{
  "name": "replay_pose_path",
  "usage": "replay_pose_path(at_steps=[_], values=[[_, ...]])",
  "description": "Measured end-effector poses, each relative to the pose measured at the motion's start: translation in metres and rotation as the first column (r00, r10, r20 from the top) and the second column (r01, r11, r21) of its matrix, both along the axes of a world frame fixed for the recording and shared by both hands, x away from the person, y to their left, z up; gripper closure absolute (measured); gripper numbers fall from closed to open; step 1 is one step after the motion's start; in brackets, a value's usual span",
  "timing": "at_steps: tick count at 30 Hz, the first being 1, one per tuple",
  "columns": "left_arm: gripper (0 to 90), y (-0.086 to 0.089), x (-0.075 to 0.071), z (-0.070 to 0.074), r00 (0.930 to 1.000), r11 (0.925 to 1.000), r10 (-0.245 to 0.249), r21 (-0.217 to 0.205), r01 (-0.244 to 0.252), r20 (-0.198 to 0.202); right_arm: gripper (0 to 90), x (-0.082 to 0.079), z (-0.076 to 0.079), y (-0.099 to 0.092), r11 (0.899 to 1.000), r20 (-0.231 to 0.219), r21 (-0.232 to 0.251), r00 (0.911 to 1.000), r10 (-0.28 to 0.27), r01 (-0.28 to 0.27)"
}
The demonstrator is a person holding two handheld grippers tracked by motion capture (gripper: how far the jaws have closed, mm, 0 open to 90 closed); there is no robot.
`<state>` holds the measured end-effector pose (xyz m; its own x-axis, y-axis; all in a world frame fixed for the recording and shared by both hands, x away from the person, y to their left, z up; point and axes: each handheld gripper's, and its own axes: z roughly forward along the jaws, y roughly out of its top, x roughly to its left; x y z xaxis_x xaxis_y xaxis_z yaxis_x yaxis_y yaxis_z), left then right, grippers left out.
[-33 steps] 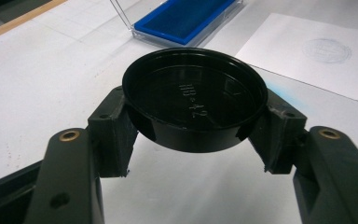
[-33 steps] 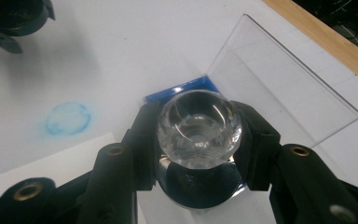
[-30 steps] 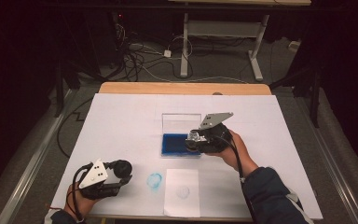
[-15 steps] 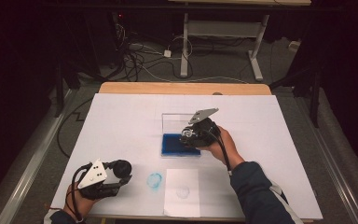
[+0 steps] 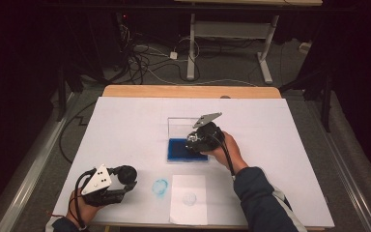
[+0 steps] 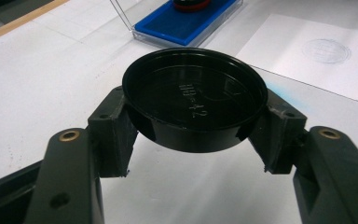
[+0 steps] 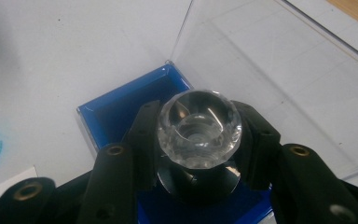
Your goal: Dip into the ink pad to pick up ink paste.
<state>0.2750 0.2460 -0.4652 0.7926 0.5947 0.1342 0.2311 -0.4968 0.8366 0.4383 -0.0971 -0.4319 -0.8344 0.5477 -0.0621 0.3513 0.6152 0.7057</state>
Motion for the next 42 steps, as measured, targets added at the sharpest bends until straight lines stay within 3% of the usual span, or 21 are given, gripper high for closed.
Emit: replay_pose_path(at_steps=[5, 6, 11, 16, 17, 18, 42], values=[[36.9, -0.0008, -0.0001, -0.0003, 1.0, 1.0, -0.004, 0.003, 0.004, -0.002, 56.7, 0.0024, -0.0013, -0.0042, 1.0, -0.035, 0.023, 0.9992, -0.018, 0.019], [36.9, -0.0029, -0.001, -0.0014, 0.9999, 0.9996, 0.006, -0.027, -0.006, -0.009, 56.7, 0.0031, -0.0017, -0.005, 0.999, -0.039, 0.03, 0.999, -0.022, 0.023], [36.9, -0.0034, -0.001, -0.0019, 0.9999, 0.9994, 0.009, -0.034, -0.009, -0.011, 56.8, 0.0035, -0.003, -0.0051, 0.999, -0.046, 0.043, 0.9986, -0.028, 0.03], [36.9, -0.0034, -0.001, -0.0021, 0.9999, 0.9996, 0.007, -0.029, -0.007, -0.013, 56.8, 0.0017, -0.0034, -0.0044, 0.999, -0.037, 0.038, 0.9987, -0.034, 0.035], [36.9, -0.0013, 0.0001, -0.0008, 1.0, 1.0, -0.006, 0.007, 0.007, -0.005, 56.8, 0.0013, -0.0034, -0.0038, 0.999, -0.029, 0.035, 0.999, -0.032, 0.033], [36.9, -0.0014, 0.0001, -0.0009, 1.0, 0.9999, -0.008, 0.008, 0.008, -0.005, 56.8, 0.001, -0.0034, -0.0034, 0.999, -0.024, 0.03, 0.9993, -0.03, 0.031], [36.9, -0.0019, -0.0006, -0.0005, 0.9999, 0.9998, -0.016, 0.011, 0.016, -0.008, 56.9, 0.0013, -0.0058, -0.0067, 0.997, -0.038, 0.059, 0.9986, -0.037, 0.04]])
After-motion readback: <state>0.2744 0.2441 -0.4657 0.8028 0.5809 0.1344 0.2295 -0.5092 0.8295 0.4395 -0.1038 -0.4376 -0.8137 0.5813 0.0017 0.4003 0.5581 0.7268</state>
